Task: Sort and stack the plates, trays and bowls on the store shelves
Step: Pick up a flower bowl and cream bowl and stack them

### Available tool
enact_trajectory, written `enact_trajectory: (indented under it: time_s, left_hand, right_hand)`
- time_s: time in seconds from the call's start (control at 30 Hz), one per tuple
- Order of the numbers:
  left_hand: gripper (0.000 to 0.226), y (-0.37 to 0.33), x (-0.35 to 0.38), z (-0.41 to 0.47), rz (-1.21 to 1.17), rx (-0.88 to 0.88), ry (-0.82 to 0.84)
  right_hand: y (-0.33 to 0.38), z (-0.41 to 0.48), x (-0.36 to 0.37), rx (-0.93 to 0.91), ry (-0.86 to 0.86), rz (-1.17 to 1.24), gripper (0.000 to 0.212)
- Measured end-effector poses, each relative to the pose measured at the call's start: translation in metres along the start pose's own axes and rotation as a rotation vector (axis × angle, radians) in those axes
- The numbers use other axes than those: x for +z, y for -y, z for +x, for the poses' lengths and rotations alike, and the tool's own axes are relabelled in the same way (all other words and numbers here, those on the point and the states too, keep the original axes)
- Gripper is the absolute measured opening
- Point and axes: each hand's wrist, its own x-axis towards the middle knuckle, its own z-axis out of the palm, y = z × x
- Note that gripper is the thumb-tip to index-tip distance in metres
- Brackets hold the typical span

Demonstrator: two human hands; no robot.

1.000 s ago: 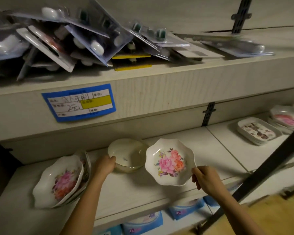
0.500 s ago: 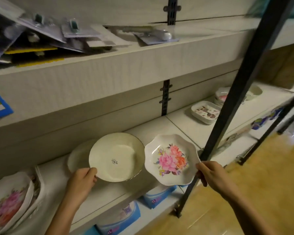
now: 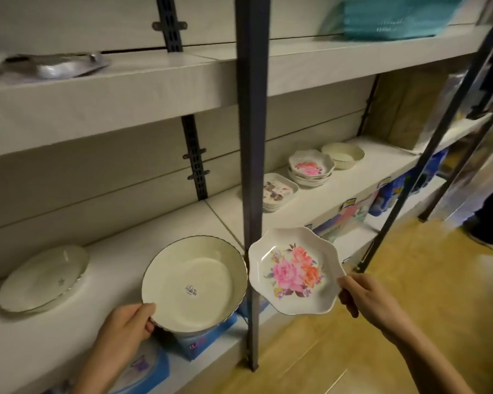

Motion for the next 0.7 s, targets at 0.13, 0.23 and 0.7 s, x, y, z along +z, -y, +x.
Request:
enact_trajectory:
  time_s: [0.13, 0.23, 0.7]
  left_hand:
    - [0.041, -0.026, 0.055, -0.014, -0.036, 0.039, 0.036]
    - [0.043, -0.040, 0.091, -0.013, -0.004, 0.055, 0.070]
    - [0.038, -0.126, 0.212, 0.040, -0.027, 0.102, 0.095]
  right_hand:
    - [-0.028, 0.006, -0.049, 0.030, -0.045, 0.021, 0.043]
    - [-0.047, 0.010, -0.084, 0.068, -0.091, 0.046, 0.042]
    - [-0.083, 0.098, -0.179, 0.135, -0.195, 0.119, 0.039]
